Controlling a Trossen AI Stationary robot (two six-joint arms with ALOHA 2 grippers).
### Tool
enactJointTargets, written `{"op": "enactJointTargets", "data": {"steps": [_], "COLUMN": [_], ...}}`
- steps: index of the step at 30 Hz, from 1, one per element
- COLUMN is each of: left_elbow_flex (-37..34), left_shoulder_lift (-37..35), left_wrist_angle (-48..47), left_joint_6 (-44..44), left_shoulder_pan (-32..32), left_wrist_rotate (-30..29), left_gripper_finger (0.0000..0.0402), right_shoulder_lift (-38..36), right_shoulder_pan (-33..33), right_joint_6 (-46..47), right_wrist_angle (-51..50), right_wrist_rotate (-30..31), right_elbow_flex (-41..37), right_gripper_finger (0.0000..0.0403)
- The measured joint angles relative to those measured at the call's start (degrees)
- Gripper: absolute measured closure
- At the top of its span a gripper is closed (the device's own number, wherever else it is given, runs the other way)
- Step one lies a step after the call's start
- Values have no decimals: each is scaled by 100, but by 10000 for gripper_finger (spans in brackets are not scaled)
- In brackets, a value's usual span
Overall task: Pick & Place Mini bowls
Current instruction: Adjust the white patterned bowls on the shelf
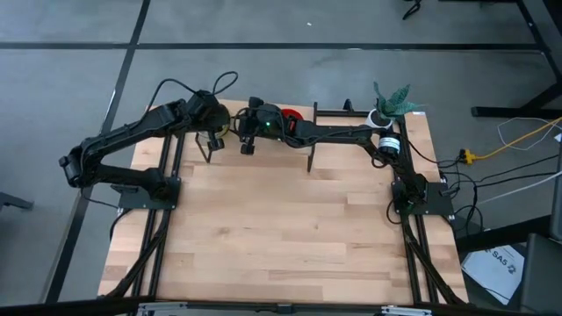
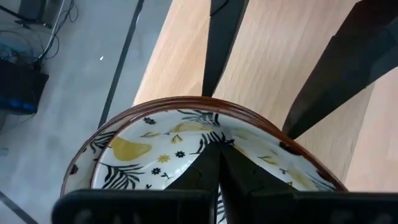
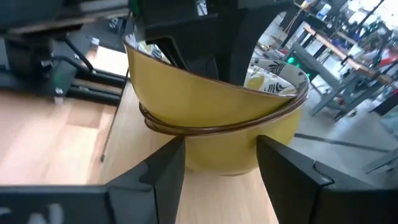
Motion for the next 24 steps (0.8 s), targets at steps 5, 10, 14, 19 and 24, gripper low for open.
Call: {"op": "enactJointTargets", "data": {"steps": [5, 10, 14, 19, 24], "left_elbow_flex": [199, 395, 397, 409, 417], "left_shoulder_lift": [10, 12, 43, 153, 279], "left_wrist_angle": [-72, -136, -172, -119, 6], "left_joint_6": [250, 478, 532, 608, 675], "left_shoulder_pan": [0, 2, 37, 95, 101], "left_wrist_rotate": [165, 220, 333, 341, 433], "left_gripper_finger": [399, 400, 400, 399, 399], "right_shoulder_lift": [-3, -17, -17, -17, -28], "right_shoulder_pan": [2, 7, 13, 15, 15], "right_joint_6": [439, 742, 741, 751, 742], "right_wrist_angle": [11, 81, -58, -96, -320], "right_wrist_rotate": [-16, -23, -23, 111, 174], "right_elbow_flex": [0, 0, 129, 241, 341], "right_gripper_finger": [208, 208, 208, 208, 208]}}
